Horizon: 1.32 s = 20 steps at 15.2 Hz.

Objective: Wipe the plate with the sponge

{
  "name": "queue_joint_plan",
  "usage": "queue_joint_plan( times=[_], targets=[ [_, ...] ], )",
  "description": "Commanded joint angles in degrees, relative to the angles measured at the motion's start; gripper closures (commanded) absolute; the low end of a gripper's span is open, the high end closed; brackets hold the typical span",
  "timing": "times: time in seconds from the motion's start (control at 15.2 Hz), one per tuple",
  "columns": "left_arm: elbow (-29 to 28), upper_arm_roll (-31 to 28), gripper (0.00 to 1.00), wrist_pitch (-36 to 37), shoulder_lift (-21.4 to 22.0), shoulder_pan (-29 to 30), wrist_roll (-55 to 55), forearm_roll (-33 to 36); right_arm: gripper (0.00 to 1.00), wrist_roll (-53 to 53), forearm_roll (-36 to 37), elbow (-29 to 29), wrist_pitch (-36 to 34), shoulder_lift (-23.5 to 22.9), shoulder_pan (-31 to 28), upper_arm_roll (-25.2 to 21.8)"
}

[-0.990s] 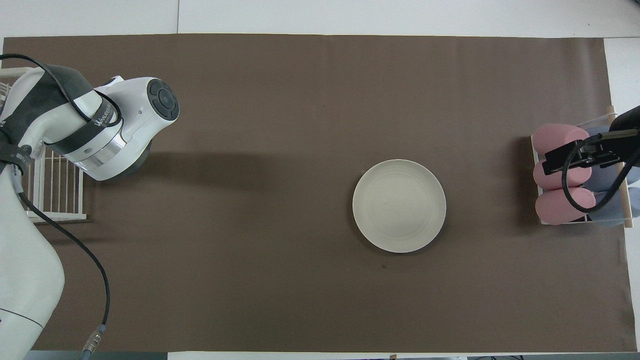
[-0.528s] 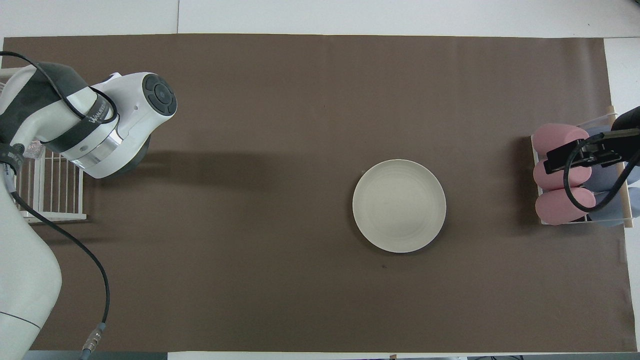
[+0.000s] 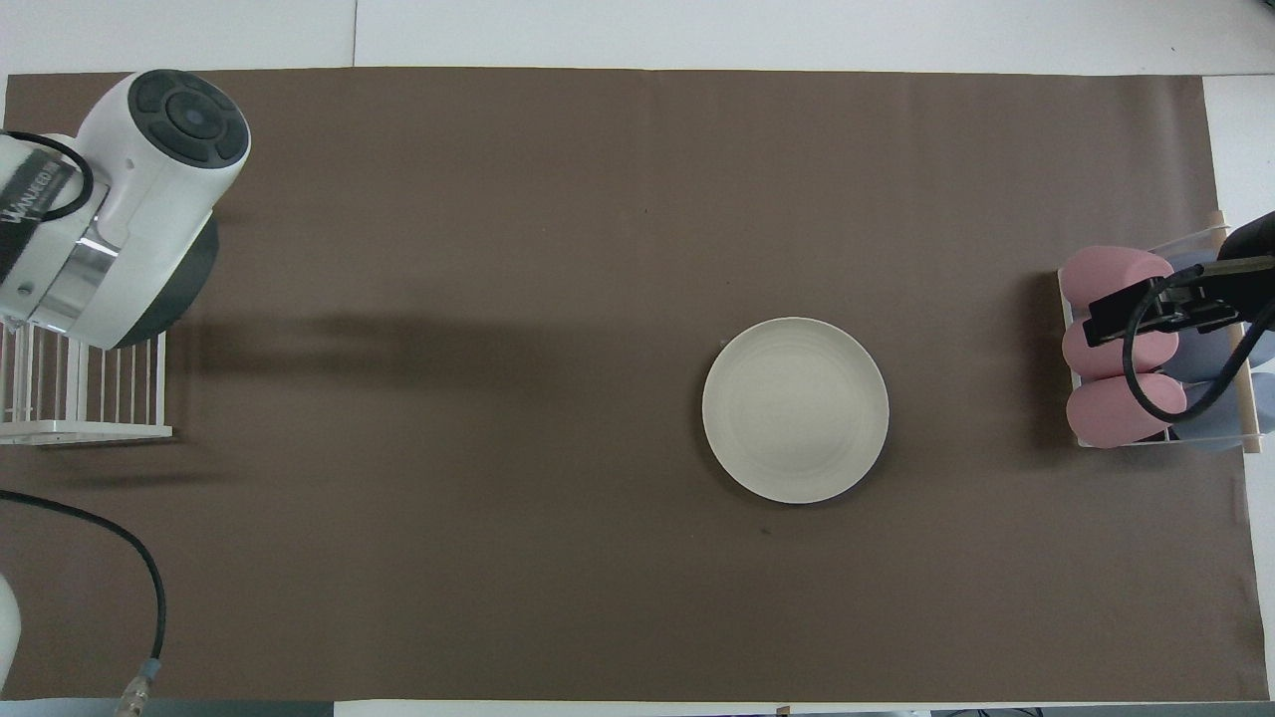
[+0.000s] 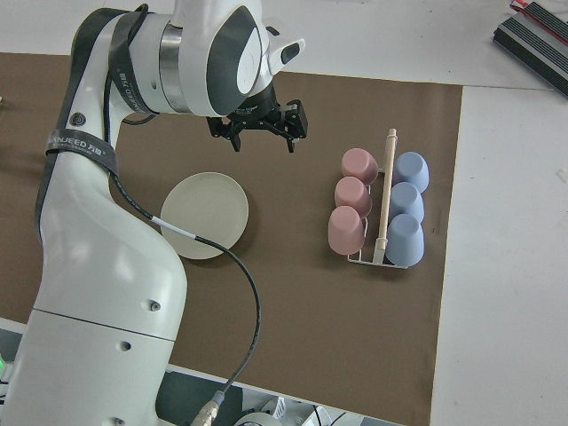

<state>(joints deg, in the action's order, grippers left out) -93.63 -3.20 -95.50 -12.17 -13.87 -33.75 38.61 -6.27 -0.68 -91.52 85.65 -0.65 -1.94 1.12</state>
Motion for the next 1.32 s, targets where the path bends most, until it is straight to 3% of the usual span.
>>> queue_joint_plan(
  times=[0.0,0.26,0.66,0.79,1.06,1.25],
  targets=[
    [-1.0,0.0,0.0,1.2,5.1,2.6,4.5,-9.1,0.0,0.6,0.9,-1.5,1.2,1.2,-0.5,0.6],
    [-1.1,-0.1,0.0,6.1,12.3,6.1,16.1,-20.6,0.0,0.6,0.9,-1.5,1.2,1.2,-0.4,0.6],
    [-3.0,-0.1,0.0,14.9,19.0,7.3,21.2,-32.6,0.0,0.6,0.9,-1.5,1.2,1.2,-0.3,0.6],
    [-6.1,-0.2,0.0,14.6,21.3,7.5,21.5,-38.0,0.0,0.6,0.9,-1.5,1.2,1.2,-0.3,0.6],
    [-7.4,0.1,0.0,3.8,19.7,8.8,21.4,-39.8,0.0,0.6,0.9,-1.5,1.2,1.2,-0.3,0.6],
    [-3.2,0.6,0.0,7.8,16.4,10.0,21.2,-39.8,0.0,0.6,0.9,-1.5,1.2,1.2,-0.3,0.6]
  ],
)
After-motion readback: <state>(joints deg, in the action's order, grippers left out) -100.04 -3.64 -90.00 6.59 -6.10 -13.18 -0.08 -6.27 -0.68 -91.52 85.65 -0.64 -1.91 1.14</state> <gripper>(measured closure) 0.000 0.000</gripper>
